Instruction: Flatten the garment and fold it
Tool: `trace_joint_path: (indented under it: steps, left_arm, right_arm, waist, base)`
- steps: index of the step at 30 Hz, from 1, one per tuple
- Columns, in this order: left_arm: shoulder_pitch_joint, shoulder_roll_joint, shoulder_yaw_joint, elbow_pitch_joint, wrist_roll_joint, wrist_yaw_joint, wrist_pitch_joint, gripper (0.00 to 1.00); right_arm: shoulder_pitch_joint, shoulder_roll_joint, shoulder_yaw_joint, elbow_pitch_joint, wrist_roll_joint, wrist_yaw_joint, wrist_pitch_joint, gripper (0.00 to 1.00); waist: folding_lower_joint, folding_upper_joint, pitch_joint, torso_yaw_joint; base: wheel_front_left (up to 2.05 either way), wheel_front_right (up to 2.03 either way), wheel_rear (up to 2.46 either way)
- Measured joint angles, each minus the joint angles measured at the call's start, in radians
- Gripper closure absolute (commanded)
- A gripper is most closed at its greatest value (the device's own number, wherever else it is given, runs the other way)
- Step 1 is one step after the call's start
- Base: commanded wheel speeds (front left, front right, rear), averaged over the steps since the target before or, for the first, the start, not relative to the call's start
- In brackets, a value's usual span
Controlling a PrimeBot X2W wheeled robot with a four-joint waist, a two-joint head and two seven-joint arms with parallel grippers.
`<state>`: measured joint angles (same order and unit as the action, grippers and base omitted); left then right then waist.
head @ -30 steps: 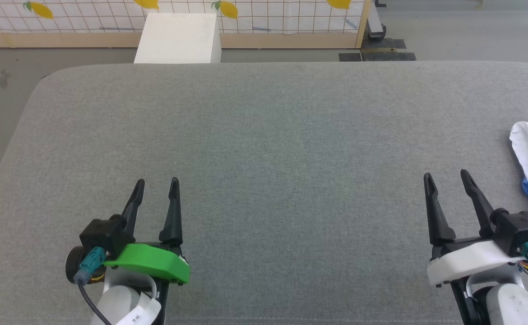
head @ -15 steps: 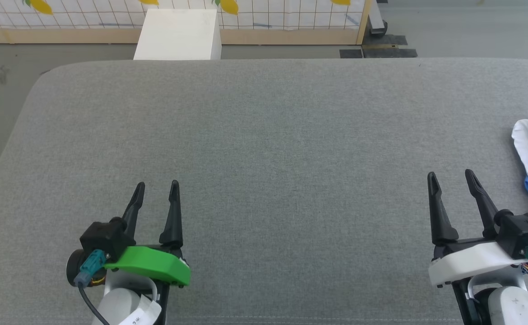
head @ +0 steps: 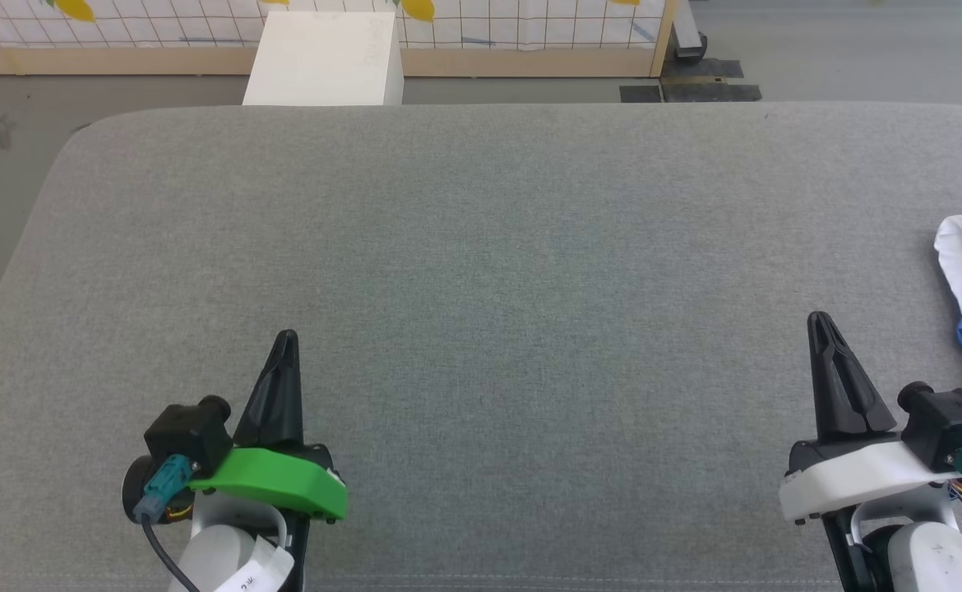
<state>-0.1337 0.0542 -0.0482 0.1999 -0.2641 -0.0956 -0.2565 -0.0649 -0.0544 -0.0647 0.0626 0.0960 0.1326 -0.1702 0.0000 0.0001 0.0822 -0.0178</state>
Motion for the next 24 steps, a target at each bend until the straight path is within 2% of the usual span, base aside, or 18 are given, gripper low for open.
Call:
trace_joint_path:
  steps: [24]
  left_arm:
    - [0.006,0.0,0.004,-0.029,0.036,0.01,0.039,1.0]
  right_arm:
    - [0.0,0.0,0.008,-0.004,-0.009,0.0,0.025,1.0]
  waist:
    - [0.0,0.0,-0.014,0.003]
  base:
    - [0.0,0.0,0.0]
